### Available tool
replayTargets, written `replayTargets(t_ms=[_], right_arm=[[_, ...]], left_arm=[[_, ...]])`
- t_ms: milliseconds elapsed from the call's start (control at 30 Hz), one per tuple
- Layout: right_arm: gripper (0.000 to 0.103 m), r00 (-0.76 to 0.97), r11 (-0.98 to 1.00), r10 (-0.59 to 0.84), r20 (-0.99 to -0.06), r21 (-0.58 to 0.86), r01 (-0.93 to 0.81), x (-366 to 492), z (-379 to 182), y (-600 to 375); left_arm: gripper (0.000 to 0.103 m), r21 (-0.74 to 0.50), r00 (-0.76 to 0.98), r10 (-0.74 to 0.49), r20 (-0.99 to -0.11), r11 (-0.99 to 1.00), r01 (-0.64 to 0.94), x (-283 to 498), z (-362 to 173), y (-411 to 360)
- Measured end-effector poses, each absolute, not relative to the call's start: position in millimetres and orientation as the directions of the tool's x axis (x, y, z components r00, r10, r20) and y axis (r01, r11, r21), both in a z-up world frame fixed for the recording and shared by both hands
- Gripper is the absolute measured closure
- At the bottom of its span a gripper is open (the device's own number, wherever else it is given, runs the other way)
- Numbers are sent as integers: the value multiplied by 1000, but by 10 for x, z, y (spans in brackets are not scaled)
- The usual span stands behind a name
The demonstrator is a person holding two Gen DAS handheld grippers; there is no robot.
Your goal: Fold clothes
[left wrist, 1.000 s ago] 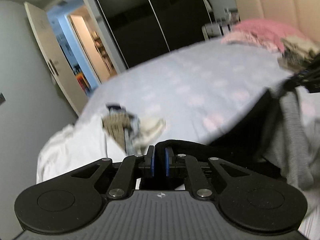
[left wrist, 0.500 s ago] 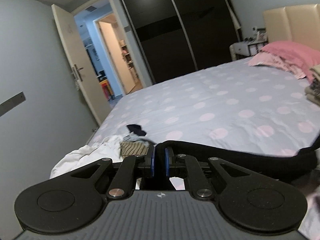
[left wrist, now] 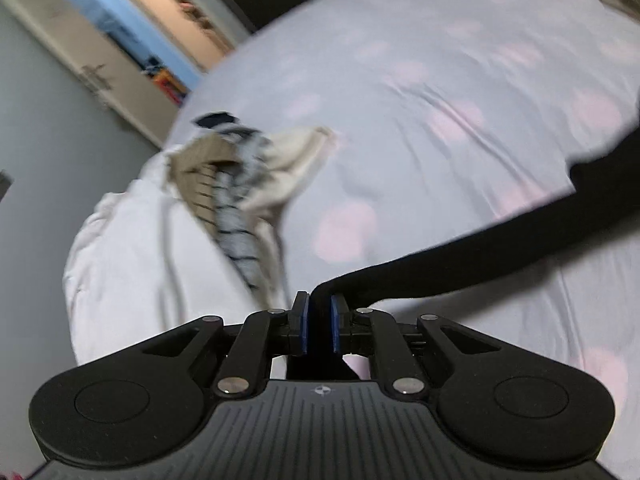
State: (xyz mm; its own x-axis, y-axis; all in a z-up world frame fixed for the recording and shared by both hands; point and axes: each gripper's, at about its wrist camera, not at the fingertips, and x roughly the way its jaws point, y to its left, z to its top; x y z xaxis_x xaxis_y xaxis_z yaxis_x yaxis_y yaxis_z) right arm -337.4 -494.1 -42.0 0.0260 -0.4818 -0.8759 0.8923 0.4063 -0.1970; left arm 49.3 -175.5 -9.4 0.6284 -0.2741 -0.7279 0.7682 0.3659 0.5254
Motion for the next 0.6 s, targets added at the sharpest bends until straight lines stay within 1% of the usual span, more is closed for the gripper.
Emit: replayTargets(t_ms=[67,100,133,200,267,333,433,467,533,600], right_arm=[[83,34,422,-495,-868,-206,883,-3397,-383,-4897],[71,48,427,-514,-857,-207,881,-3414,-321,-4871],[66,70,433,-526,-847,-196,880,-3426,-240,-4855],[66,117,447,-549,-827,-173,878,-3447,-83,-4824],[63,184,463,-551,-814,-115,879,-3432,11,-4828],[60,243,486,-542,-804,-65,871,-3381,45,-4839],[59,302,534,-517,-801,-26,845,-3223,-19,-4836],[58,303,542,-512,-804,-28,840,-3161,-46,-4833],[53,295,538,-508,-809,-30,843,-3050,-82,-4835],[53,316,553,-488,-814,-7,833,-2964,-131,-4851]], left_arm=[[88,527,607,-289,-740,312,791,411,-126,-1791],[84,525,599,-306,-740,294,799,362,-114,-1803],[82,521,588,-330,-738,275,808,301,-91,-1822],[68,507,559,-382,-736,236,829,175,-44,-1866],[59,463,492,-450,-745,182,868,21,-5,-1936],[59,436,436,-501,-748,124,891,-143,10,-2010],[59,435,392,-541,-744,54,899,-378,-46,-2145],[59,434,378,-552,-743,32,900,-451,-70,-2190],[54,428,351,-565,-747,-5,904,-575,-144,-2277],[53,429,329,-567,-755,-47,902,-687,-242,-2362]])
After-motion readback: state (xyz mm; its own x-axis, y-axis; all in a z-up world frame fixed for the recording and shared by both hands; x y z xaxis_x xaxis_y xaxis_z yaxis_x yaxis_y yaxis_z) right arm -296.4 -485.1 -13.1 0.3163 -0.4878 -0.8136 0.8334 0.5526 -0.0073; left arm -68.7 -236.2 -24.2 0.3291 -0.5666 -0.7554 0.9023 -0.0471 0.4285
